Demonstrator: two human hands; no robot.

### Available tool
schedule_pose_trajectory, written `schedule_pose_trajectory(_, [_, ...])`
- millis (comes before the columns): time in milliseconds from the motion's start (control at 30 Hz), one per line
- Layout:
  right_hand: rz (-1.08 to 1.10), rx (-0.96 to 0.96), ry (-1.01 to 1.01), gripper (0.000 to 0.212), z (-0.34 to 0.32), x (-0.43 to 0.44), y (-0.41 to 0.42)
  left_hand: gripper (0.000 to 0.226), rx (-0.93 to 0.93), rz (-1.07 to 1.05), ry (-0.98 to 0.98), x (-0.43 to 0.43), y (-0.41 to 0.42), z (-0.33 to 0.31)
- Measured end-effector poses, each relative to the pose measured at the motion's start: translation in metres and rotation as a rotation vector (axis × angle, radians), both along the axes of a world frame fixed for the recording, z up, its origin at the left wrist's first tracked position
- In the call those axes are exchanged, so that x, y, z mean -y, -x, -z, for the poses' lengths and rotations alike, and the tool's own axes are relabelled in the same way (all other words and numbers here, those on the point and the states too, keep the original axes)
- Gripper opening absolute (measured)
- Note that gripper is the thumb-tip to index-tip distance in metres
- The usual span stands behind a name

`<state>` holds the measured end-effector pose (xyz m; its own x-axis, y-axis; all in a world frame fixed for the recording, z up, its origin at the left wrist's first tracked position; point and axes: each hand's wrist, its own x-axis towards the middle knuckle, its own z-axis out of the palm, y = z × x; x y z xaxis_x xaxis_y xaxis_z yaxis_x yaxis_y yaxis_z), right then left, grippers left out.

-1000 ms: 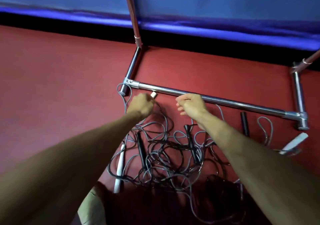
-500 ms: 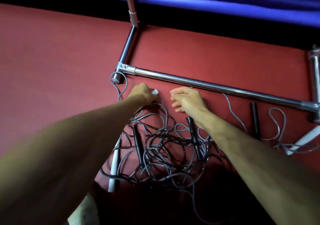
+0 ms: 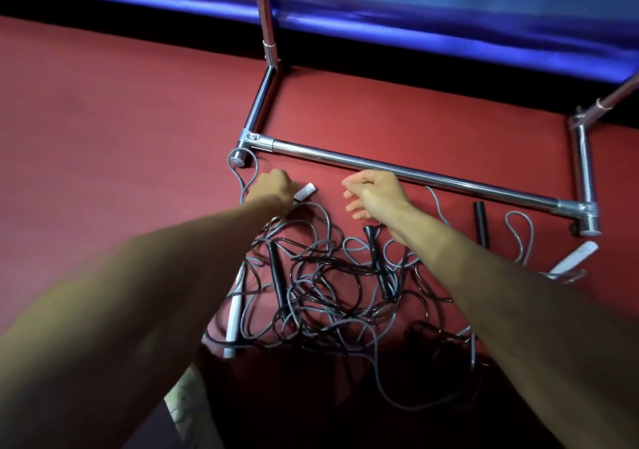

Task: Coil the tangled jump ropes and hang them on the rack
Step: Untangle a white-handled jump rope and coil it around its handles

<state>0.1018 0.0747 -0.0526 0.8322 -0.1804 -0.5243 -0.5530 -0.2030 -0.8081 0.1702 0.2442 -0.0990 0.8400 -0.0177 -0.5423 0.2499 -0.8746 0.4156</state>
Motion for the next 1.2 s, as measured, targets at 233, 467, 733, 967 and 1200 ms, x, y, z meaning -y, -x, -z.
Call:
schedule_pose_trajectory(233, [0.025, -0.025, -0.014, 0.012, 0.028, -0.008, -0.008, 0.039, 0.192, 0.199, -0.304, 0.021, 0.003, 0.024])
schedule_pose_trajectory(467, [0.082, 0.035, -0.018, 0.018, 0.003, 0.002, 0.001, 0.032, 0.45, 0.246, -0.113, 0.034, 0.004, -0.015])
schedule_pose_trajectory(733, [0.02, 0.161, 0.039, 0.018, -0.128, 0.03, 0.024, 0.013, 0.603, 0.011, 0.425, 0.06, 0.035, -0.166])
schedule_pose_trajectory(967, [-0.13, 0.347, 0.379, 0.027, -0.252, 0.06, 0.09, 0.02, 0.414, -0.148, 0.903, 0.084, 0.104, -0.306])
schedule_pose_trajectory(1200, [-0.215, 0.476, 0.057, 0.028, -0.345, 0.07, 0.184, 0.01, 0.26, -0.268, 1.27, 0.082, 0.185, -0.396])
